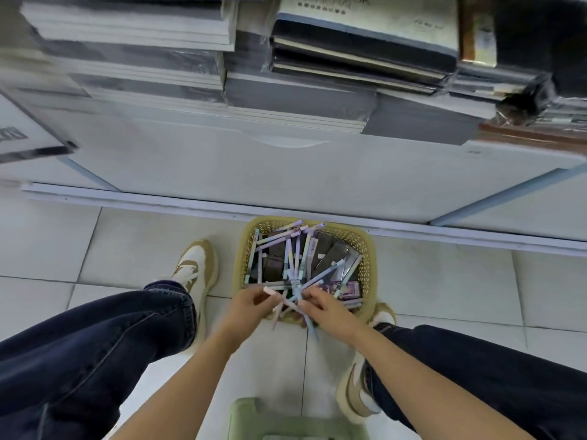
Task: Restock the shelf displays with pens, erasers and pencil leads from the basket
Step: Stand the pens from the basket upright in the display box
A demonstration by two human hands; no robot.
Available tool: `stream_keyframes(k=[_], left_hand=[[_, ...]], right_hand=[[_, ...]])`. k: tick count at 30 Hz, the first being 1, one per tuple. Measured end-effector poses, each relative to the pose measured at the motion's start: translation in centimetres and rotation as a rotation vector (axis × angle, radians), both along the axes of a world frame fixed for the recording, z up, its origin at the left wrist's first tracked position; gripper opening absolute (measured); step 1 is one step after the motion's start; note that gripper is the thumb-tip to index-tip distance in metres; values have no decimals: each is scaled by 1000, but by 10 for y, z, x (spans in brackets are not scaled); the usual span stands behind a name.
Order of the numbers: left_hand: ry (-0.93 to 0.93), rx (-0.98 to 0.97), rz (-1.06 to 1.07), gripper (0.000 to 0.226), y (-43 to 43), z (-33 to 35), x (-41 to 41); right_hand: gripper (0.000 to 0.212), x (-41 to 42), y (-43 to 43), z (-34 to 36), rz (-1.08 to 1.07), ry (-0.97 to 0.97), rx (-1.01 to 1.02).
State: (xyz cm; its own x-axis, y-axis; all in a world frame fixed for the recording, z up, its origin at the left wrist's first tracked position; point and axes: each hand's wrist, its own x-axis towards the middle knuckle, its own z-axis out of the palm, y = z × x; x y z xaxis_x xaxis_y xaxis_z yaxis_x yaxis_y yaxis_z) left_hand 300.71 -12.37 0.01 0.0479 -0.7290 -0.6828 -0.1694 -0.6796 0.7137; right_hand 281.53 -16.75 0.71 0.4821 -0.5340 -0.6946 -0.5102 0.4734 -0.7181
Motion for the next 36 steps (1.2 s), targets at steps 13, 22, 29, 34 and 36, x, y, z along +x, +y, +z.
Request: stream_keyframes(k=[13,22,29,34,36], left_hand=[[298,198,660,21,18,-17,3],[234,341,491,20,16,-42,2],[203,375,437,19,9,-51,-1],[211,367,430,19,5,-50,-2],[210,358,437,19,2,-49,-3]], right_hand=[[23,15,-4,-46,-74,211,-191],[47,-3,-35,-104,414,656,-605],[26,-14,-29,-114,512,627,-717],[14,-15,-45,-108,388,571,-753],[19,-20,-53,-104,398,547,-760]])
